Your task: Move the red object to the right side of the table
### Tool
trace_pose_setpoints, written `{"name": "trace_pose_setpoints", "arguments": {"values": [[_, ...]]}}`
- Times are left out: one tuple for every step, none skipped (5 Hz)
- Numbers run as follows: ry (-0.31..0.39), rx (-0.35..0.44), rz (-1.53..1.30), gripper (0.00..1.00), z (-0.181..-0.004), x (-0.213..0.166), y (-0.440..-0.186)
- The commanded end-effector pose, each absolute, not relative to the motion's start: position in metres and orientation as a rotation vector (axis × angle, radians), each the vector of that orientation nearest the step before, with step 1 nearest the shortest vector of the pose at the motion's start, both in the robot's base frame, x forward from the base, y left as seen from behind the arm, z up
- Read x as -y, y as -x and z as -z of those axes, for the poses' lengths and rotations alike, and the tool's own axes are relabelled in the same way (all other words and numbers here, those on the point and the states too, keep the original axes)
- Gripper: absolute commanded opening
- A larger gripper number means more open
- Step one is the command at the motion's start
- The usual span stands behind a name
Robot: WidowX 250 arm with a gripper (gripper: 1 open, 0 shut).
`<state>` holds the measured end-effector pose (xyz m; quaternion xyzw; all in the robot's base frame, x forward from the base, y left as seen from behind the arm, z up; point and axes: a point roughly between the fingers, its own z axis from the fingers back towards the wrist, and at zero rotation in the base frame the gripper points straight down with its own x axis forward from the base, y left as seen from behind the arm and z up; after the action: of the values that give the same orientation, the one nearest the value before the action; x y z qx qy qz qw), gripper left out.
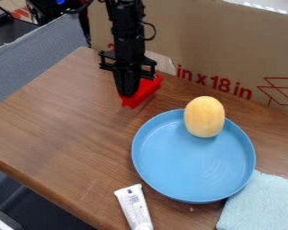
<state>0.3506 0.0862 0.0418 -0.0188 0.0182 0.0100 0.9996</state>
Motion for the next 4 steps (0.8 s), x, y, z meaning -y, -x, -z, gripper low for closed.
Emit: {"name": "trace_pose_setpoints", "arguments": {"values": [[0.03,0.022,-0.032,0.0,-0.06,-0.086,-0.366],[0.028,0.017,-0.044,1.0,-0.063,-0.09,-0.366],[0.028,0.005,-0.056,1.0,-0.058,-0.081,-0.365],[0.028,0.002,-0.063,1.0,-0.062,-0.079,-0.356]]}}
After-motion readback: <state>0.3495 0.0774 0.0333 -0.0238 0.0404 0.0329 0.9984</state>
